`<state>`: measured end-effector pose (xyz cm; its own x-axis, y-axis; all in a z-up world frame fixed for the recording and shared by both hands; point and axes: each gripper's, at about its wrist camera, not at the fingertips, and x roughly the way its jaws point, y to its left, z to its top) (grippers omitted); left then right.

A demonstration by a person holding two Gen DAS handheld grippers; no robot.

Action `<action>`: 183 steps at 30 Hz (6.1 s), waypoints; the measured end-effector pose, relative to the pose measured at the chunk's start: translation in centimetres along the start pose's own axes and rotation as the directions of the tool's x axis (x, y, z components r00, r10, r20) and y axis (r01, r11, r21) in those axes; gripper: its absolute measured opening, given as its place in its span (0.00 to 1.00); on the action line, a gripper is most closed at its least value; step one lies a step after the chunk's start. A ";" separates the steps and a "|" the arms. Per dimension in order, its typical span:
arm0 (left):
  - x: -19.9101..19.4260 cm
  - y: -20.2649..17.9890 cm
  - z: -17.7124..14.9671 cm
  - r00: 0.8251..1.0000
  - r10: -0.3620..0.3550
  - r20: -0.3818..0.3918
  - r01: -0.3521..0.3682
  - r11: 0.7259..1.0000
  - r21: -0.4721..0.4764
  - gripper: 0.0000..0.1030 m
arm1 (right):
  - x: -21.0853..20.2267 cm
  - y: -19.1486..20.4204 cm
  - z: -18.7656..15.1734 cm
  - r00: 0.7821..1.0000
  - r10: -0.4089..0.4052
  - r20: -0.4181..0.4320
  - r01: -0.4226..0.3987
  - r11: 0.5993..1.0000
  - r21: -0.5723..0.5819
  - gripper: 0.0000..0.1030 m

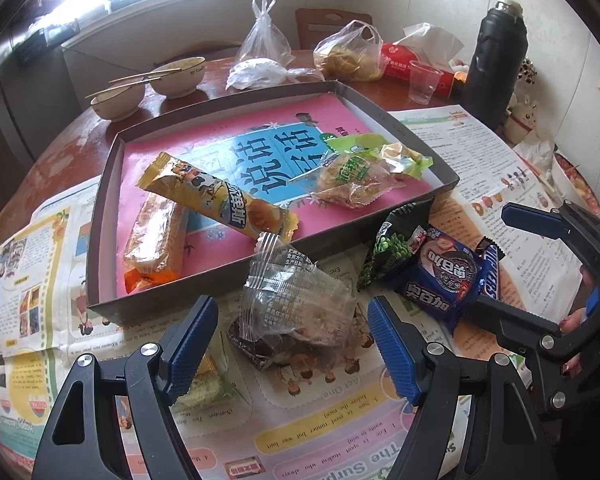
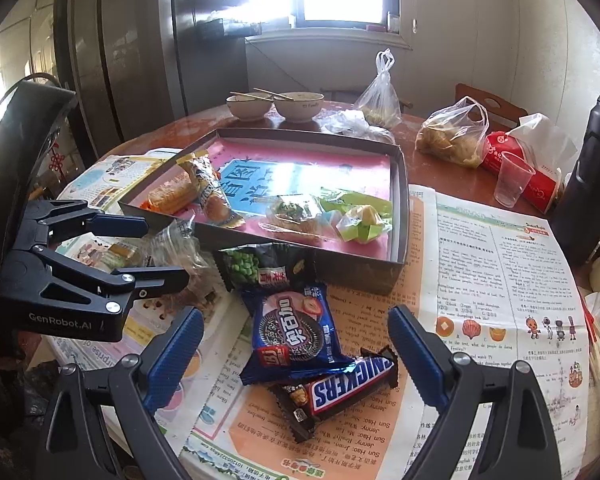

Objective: Organize snacks
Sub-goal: 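Move the right tool over the blue biscuit pack while the left tool approaches the clear cookie bag, then grasp the blue biscuit pack with the right tool while the left tool grasps the clear cookie bag, then lift both held snacks and carry them over the tray, then lower the clear cookie bag and blue biscuit pack into the tray with both tools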

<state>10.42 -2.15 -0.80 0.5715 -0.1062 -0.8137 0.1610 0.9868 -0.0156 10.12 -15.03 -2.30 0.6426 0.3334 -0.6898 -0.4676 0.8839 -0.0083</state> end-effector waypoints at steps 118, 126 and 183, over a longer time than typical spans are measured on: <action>-1.3 7.8 3.5 0.987 -0.052 0.155 0.084 0.974 -0.212 0.53 | 1.5 -1.2 7.3 0.989 0.064 0.131 -0.085 0.983 0.163 0.50; 0.1 7.3 3.6 0.989 -0.058 0.133 0.084 0.975 -0.204 0.53 | 1.9 -1.6 8.1 0.986 0.076 0.145 -0.100 0.981 0.168 0.50; 3.0 6.4 4.0 0.991 -0.075 0.114 0.095 0.980 -0.175 0.53 | 6.9 -4.9 6.8 0.999 -0.003 0.036 -0.005 0.972 0.237 0.50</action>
<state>16.42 3.31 -1.01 0.6460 -0.1934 -0.7384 0.0712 0.9784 -0.1939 20.97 -14.84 -2.06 0.6657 0.3423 -0.6631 -0.3143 0.9346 0.1669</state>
